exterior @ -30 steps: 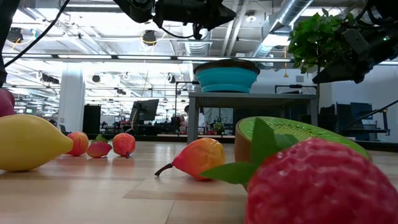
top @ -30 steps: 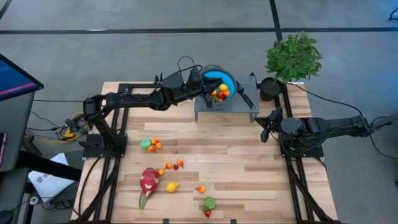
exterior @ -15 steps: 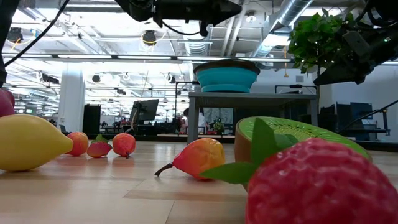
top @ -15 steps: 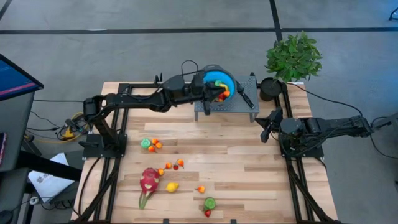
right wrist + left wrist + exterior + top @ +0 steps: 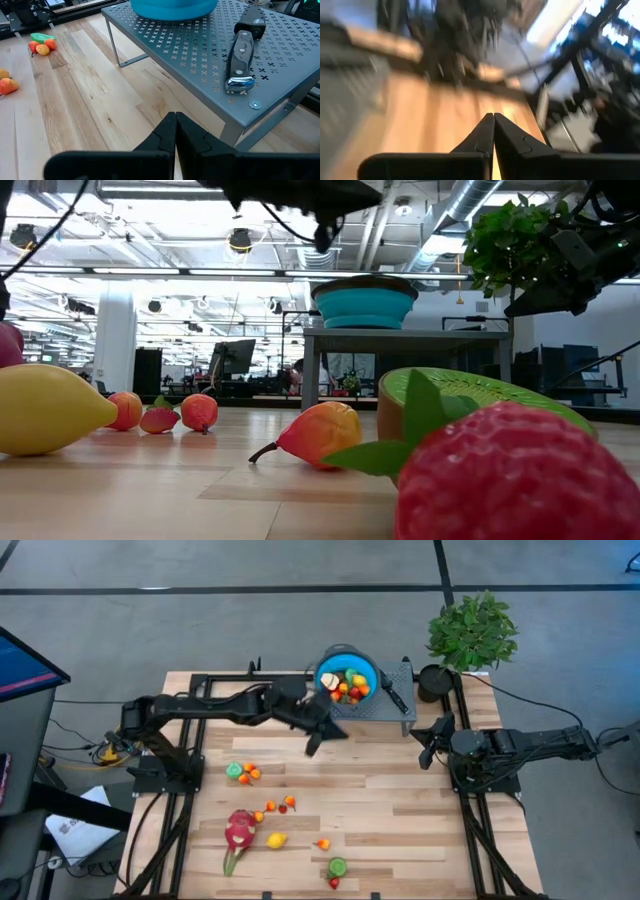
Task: Pick & Place Fruit
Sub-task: Put the yellow pear into the strainer bowl
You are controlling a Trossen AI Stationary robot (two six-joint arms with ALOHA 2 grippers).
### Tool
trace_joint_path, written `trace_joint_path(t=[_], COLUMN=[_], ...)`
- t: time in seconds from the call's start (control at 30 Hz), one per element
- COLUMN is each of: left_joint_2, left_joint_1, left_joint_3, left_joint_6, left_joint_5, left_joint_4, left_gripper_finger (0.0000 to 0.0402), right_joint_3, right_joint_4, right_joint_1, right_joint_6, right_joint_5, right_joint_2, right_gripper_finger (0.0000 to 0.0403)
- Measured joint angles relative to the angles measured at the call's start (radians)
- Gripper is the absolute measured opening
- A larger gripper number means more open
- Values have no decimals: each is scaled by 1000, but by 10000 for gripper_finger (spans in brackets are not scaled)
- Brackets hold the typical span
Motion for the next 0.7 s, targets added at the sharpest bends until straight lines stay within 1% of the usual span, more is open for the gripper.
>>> trace_joint_path(t=[0.1,0.27,0.33,0.4,0.47,0.57,0.7], left_joint_2=[-53,-138,-179,-224,-264,-324,-400], left_joint_1=[-48,-132,-153,-167,-179,-183,-183], left_joint_3=[0,-4,-42,-105,-188,-331,-515], left_joint_6=[0,2,3,2,-18,-99,-240], left_joint_5=[-27,-195,-234,-258,-310,-363,-368], left_joint_4=[-161,-350,-352,-355,-334,-258,-149], left_gripper_finger=[4,4,4,4,4,4,4], right_joint_3=[0,0,0,0,0,0,0], right_joint_4=[0,0,0,0,0,0,0], right_joint_1=[0,0,0,0,0,0,0], right_joint_6=[0,0,0,0,0,0,0], right_joint_5=[0,0,0,0,0,0,0], right_joint_2=[0,0,0,0,0,0,0], right_gripper_finger=[0,0,0,0,0,0,0])
